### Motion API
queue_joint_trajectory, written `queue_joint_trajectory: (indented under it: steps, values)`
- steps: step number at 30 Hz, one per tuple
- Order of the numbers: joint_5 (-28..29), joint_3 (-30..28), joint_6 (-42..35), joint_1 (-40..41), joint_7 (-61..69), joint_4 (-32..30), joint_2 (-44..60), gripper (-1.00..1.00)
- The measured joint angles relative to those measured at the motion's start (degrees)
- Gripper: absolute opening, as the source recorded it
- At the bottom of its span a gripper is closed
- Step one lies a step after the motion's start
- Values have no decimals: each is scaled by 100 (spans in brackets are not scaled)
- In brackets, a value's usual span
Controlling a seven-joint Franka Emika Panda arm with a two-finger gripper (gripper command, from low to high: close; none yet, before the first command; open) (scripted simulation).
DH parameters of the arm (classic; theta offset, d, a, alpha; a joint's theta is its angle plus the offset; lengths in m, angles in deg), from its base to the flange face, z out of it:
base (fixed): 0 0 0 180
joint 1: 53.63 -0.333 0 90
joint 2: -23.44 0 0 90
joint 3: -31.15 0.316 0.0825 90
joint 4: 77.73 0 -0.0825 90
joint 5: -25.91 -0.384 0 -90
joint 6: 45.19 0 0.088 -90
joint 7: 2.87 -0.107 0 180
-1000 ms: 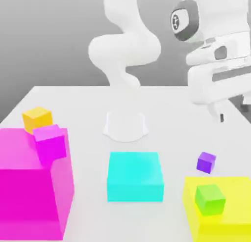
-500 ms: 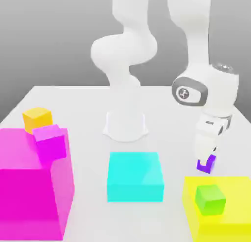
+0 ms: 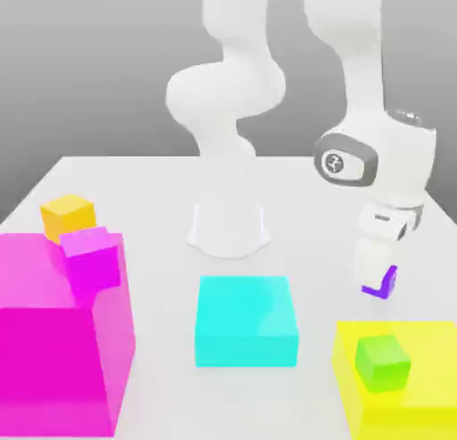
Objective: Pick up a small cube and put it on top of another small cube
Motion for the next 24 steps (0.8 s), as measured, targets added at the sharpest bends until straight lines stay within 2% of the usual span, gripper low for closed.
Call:
queue_joint_trajectory:
  steps: [3,6,21,22,24]
  values:
    - [-101,-434,-688,424,816,247,-483,-100]
    - [25,-948,-1410,842,1626,568,-923,-100]
    - [1254,-3579,-4818,3349,5121,2091,-2944,-100]
    - [1350,-3767,-4970,3515,5346,2165,-3034,-100]
    - [1460,-4024,-4811,3699,5598,2063,-2982,-100]
